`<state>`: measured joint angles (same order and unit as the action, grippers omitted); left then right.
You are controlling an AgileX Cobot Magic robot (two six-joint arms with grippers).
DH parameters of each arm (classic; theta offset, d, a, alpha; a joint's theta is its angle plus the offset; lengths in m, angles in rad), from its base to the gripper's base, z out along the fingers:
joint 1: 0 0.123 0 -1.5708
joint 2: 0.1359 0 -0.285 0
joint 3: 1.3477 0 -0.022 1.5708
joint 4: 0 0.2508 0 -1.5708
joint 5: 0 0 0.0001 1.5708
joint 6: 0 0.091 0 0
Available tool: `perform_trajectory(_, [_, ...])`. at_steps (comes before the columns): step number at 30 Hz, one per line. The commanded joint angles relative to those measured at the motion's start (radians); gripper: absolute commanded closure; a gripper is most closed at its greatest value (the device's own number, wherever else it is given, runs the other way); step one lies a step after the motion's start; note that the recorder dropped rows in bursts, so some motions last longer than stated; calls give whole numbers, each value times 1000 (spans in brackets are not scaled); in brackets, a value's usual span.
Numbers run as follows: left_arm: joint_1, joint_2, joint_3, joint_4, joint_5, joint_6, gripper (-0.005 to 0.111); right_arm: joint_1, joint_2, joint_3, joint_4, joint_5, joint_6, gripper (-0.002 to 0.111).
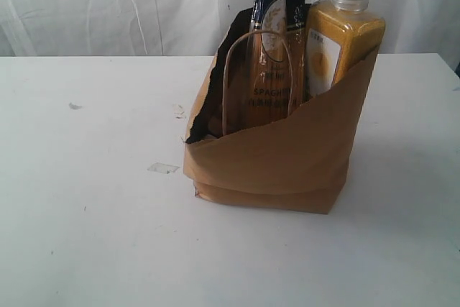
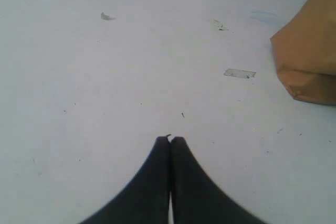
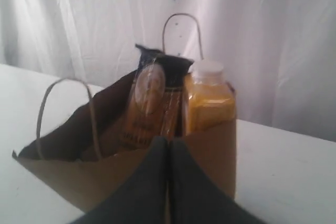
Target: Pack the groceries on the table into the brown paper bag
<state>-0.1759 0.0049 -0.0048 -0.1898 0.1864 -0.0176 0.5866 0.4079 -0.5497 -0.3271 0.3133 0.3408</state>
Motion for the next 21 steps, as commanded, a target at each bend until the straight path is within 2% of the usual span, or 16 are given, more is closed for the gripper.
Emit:
perform_trajectory(1, [5,-5,5,-12,1,0,107,-15,-48,332,43,-365,-42,108])
perform_trajectory(2, [5,-5,5,-12,1,0,107,-25,-99,427,105,-430,-54,108])
perform_trajectory(6, [5,-5,5,-12,1,0,107,-78,-230,531,183,-352,-68,108])
perform_trajectory(11, [5,-5,5,-12,1,0,107,-135,-334,550,185,-267,-93,108])
perform_trajectory(15, [5,-5,5,-12,1,0,107,-160,-376,550,239,-104,-253,108])
perform_trajectory(21, [5,-5,5,-12,1,0,107,-160,-382,550,250,-59,-286,108])
